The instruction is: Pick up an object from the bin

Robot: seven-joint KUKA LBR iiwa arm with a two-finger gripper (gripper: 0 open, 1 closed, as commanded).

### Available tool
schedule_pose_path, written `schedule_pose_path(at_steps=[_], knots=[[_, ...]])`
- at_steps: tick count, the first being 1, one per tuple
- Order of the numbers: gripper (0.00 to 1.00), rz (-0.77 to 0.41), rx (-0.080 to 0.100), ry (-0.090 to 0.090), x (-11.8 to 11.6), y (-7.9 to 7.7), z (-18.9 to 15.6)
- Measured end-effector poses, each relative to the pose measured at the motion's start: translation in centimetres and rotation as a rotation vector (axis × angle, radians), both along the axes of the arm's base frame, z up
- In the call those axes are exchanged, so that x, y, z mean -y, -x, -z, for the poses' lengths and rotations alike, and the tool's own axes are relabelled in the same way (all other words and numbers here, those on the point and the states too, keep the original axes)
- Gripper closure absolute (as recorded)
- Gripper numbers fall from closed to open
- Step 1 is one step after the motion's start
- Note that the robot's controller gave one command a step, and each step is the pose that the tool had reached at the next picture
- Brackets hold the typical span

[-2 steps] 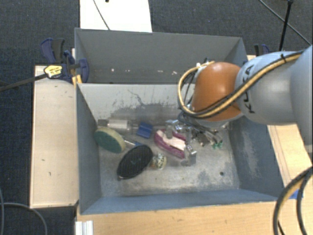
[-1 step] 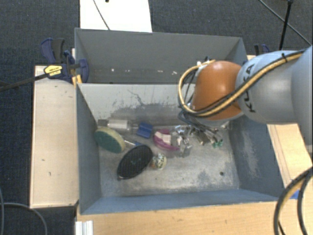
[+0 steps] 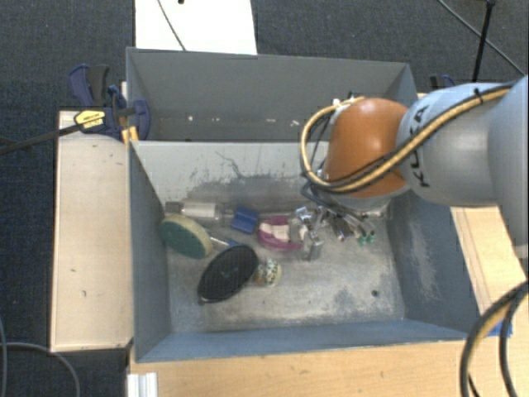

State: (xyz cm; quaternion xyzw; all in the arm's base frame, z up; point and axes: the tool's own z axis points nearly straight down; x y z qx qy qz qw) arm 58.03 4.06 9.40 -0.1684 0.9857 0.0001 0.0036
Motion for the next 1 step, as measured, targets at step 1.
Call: schedule_pose_path(at_steps=[1], knots=[[1.00,-0.009,0.021,0.001,-0.09,0.81,0.15]])
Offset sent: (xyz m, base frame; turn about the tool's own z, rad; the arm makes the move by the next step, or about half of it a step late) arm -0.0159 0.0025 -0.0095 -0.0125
